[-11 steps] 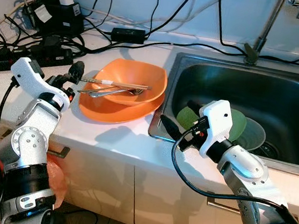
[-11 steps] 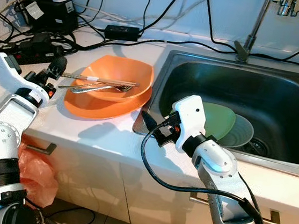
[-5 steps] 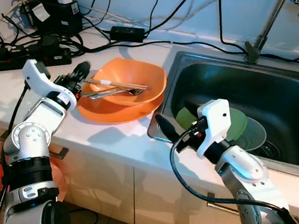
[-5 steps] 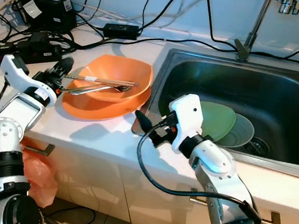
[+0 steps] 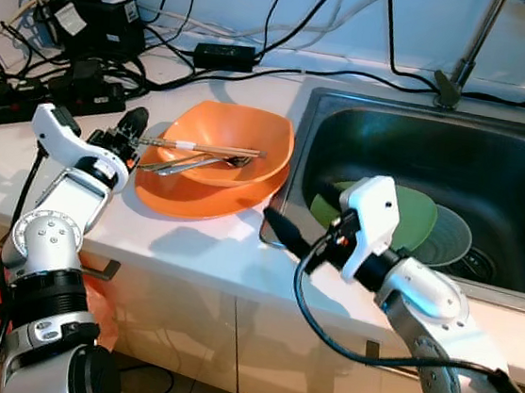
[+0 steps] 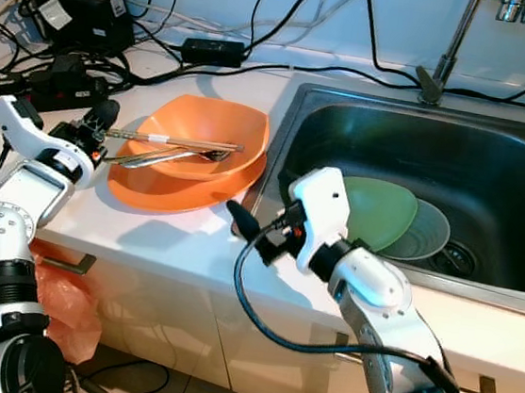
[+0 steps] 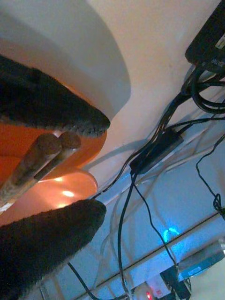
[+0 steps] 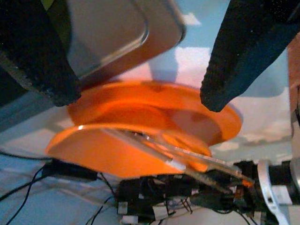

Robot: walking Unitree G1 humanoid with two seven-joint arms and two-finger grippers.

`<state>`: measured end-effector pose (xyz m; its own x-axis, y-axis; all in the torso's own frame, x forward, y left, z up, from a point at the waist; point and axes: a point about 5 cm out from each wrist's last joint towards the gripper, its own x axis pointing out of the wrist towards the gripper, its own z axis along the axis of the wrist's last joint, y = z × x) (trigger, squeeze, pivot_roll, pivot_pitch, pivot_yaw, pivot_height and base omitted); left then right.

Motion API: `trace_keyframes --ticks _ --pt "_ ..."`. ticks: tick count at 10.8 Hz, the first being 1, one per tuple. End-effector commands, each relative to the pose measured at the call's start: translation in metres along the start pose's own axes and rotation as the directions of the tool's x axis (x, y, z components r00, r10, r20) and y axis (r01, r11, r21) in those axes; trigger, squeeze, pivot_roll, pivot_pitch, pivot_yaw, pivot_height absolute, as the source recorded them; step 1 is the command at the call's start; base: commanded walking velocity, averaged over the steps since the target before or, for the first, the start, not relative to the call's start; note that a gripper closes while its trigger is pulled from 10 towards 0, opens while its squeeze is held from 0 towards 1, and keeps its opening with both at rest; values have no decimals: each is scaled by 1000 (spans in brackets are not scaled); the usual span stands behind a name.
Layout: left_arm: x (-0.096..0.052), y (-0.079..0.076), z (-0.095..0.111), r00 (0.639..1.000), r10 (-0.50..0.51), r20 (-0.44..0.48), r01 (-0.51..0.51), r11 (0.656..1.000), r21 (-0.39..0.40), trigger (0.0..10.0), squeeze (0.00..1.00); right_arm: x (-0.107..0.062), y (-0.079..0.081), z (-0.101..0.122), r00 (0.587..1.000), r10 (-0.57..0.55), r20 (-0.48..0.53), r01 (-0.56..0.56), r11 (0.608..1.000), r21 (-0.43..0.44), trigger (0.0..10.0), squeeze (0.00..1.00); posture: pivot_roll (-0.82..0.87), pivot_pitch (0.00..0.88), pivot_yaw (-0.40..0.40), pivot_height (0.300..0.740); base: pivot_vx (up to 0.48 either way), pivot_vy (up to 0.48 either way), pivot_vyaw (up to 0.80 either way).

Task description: Kitchen organization

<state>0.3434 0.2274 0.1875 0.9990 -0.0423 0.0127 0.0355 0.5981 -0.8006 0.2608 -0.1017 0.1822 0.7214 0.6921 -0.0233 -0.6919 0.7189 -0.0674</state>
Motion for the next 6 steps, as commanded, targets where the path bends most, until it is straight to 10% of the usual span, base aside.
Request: trace_keyframes --ticks 1,6 --pt "2 -6 5 1000 -9 17 10 1000 -9 0 0 0 6 4 999 36 14 -36 999 2 10000 0 56 57 108 740 0 0 0" --pt "4 -10 10 1000 16 26 -12 987 -160 0 0 2 8 3 999 34 11 -34 999 -6 10000 0 64 60 110 740 0 0 0"
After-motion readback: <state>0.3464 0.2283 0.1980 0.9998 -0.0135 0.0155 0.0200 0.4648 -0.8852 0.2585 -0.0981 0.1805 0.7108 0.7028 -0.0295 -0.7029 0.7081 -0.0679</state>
